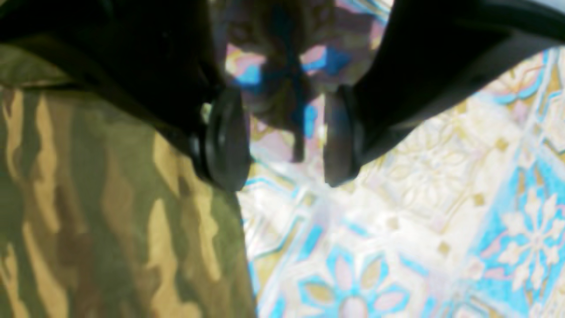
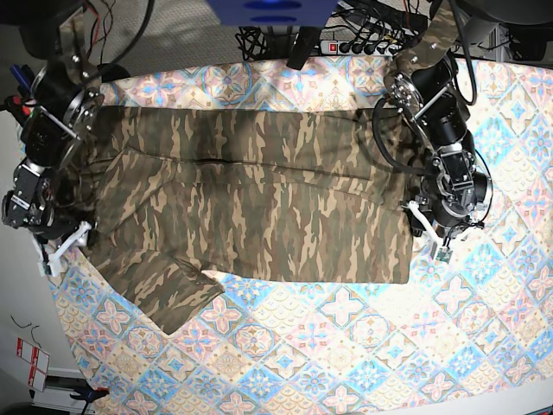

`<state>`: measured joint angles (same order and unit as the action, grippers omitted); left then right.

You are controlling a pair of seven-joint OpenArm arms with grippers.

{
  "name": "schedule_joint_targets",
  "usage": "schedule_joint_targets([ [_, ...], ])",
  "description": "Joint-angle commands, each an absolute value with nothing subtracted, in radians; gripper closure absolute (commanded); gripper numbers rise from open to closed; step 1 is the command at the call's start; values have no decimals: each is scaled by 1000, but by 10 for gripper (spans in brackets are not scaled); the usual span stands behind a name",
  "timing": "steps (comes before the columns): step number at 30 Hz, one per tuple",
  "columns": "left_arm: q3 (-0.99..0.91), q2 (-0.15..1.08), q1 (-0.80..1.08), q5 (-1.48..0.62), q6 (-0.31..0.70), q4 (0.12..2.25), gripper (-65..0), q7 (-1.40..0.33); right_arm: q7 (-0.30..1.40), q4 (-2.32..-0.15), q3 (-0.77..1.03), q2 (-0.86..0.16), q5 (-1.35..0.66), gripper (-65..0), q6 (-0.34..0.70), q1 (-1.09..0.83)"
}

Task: Fold the T-shirt properly
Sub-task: 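Lower both grippers onto the shirt's side edges near the hem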

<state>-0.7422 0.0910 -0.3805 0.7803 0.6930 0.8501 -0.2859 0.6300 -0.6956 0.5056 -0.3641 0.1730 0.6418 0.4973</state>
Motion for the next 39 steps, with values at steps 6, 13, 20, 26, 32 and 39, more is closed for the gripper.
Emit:
schedule_joint_targets([
  [6, -739, 91, -418, 776, 698, 855, -295, -283, 452, -529, 518, -389, 377, -352, 585, 653],
  [13, -739, 96, -414, 776, 698, 855, -295, -283, 193, -189, 522, -452, 452, -352, 430, 733],
  [20, -739, 97, -412, 776, 698, 855, -295, -283, 116, -74, 519, -472, 460, -352, 363, 731],
  [26, -739, 97, -418, 776, 698, 855, -295, -280, 120, -62, 516, -437, 458, -352, 363, 722],
  [32, -739, 107, -421, 777, 698, 855, -295, -278, 145, -30, 522, -390, 455, -352, 435, 702],
  [39, -739, 111, -492, 776, 698, 814, -301, -278, 205, -41, 516, -344, 458, -352, 458, 699],
])
